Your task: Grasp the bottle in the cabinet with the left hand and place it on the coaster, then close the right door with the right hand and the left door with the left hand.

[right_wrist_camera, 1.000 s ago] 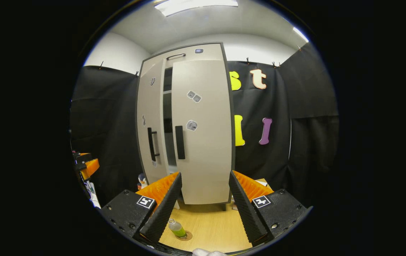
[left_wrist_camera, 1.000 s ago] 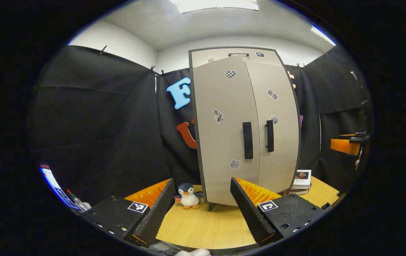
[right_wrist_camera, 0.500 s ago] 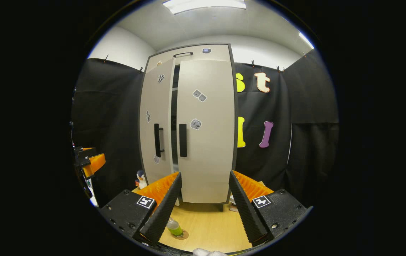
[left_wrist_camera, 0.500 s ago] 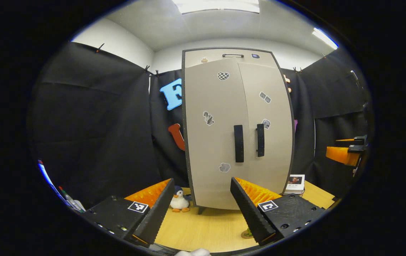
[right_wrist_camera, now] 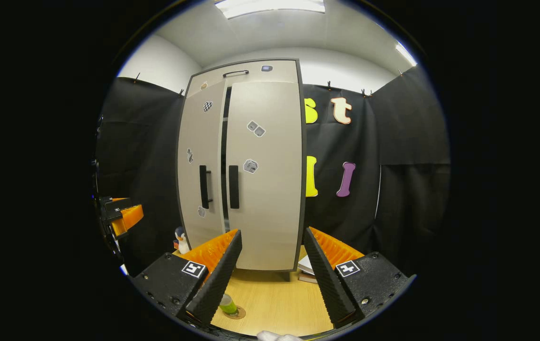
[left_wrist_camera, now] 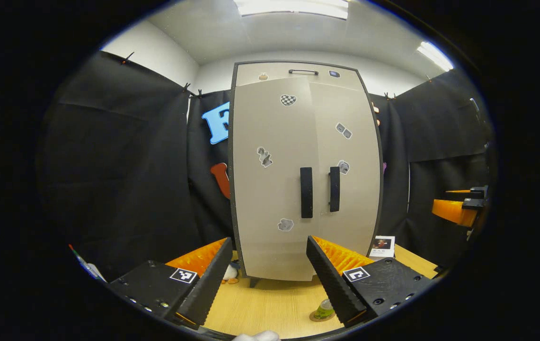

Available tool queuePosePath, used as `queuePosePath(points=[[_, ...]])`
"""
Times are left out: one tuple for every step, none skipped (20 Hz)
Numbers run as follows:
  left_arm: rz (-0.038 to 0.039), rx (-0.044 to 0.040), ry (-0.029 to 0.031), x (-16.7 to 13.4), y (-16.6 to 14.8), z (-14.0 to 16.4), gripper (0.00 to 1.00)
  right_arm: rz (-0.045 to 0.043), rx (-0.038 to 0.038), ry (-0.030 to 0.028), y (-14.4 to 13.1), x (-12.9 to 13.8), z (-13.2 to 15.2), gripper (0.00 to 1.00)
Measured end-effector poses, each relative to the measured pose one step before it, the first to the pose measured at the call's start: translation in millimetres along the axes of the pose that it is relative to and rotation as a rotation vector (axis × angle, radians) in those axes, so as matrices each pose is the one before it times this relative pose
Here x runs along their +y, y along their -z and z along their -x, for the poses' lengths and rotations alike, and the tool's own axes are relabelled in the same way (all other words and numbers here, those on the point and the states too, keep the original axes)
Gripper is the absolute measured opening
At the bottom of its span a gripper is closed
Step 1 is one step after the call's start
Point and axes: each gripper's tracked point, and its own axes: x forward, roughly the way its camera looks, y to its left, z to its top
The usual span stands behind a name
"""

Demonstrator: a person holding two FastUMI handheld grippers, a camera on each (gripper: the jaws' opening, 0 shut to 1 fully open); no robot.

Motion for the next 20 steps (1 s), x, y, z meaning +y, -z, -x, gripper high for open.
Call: queuePosePath(points=[[-0.00283, 0.00115, -0.00143, 0.99, 1.56, -1.21, 0.96, -0.00440, 0.00039, -0.00143, 0.19, 1.32, 0.23, 0.82], [-0.00284, -0.00231, -0.00256, 0.71, -0.18, -0.10, 0.96, -0.00058, 0.00215, -0.00390, 0.55, 1.76, -0.44, 0.82], [-0.00204, -0.00566, -0.00105, 0.58, -1.22, -0.32, 0.96, 0.00488, 0.00018, -0.00261, 0.05, 1.20, -0.65, 0.82], [0.00110, -0.00447, -0.00547, 1.01, -1.28, -0.45, 0.96, 0.00981, 0.00595, 0.00315, -1.17, -0.18, -1.12, 0.82], [0.00537, 0.00175, 0.00000, -0.08, 0.52, -0.46, 0.96, 0.00806, 0.00652, 0.00126, 1.88, 0.29, 0.32, 0.82], [0.00693, 0.00082, 0.01232, -2.49, 0.30, -0.62, 0.96, 0.00185, -0.00644, 0.00103, -2.30, 0.53, 0.20, 0.82], [0.00101, -0.00092, 0.01008, -1.46, 0.40, -0.64, 0.96, -0.00027, -0.00816, 0.00652, -1.55, -0.59, -0.12, 0.82], [-0.00747, 0.00322, 0.00157, 0.64, 1.27, -0.61, 0.96, -0.00231, -0.00214, 0.00659, -0.45, -0.67, 0.19, 0.82], [-0.00825, -0.00016, -0.00765, 3.06, 0.62, 1.02, 0.96, -0.00742, 0.00072, -0.00431, 1.09, 2.14, 0.98, 0.82], [-0.00167, -0.00389, -0.00743, 3.53, -0.58, -0.59, 0.96, -0.00281, -0.00048, -0.00903, -1.03, 2.79, -0.39, 0.82], [0.00430, -0.00501, -0.00306, -0.07, -0.54, 1.30, 0.96, 0.00715, -0.00296, -0.00389, -0.94, 1.27, -0.04, 0.82], [0.00410, -0.00133, -0.00298, 0.47, -0.02, 0.16, 0.96, 0.01311, -0.00104, 0.00222, -1.85, -0.85, -1.48, 0.82], [0.00164, 0.00284, -0.00328, 0.39, 0.60, -0.34, 0.96, 0.00813, 0.00100, 0.00097, -0.32, 0.05, -0.13, 0.82], [0.00230, 0.00270, 0.00159, 0.56, 0.87, -0.55, 0.96, 0.00272, -0.00080, -0.00100, -1.43, 0.84, -0.50, 0.82], [0.00270, 0.00208, 0.01045, -2.24, 0.90, -0.86, 0.96, 0.00082, -0.00363, 0.00132, -1.39, -0.07, -0.61, 0.82], [-0.00018, 0.00122, 0.00817, -0.88, 0.01, -0.47, 0.96, 0.00043, 0.00122, 0.00543, 0.01, -0.98, 0.12, 0.82], [-0.00431, 0.00029, 0.00102, -0.23, 0.40, -0.56, 0.96, -0.00399, 0.00333, 0.00254, 2.09, 0.12, 0.78, 0.82], [-0.00458, -0.00139, -0.00374, 1.70, -0.10, -0.48, 0.96, -0.00434, 0.00267, -0.00297, 0.16, 0.37, 0.35, 0.82], [0.00023, -0.00246, -0.00498, 0.41, -0.56, -0.30, 0.96, 0.00064, 0.00015, -0.00501, -0.75, 1.21, -0.08, 0.82], [0.00303, -0.00388, -0.00016, 0.40, -0.79, 1.04, 0.96, 0.00551, -0.00406, -0.00172, -2.47, 0.05, -1.52, 0.82]])
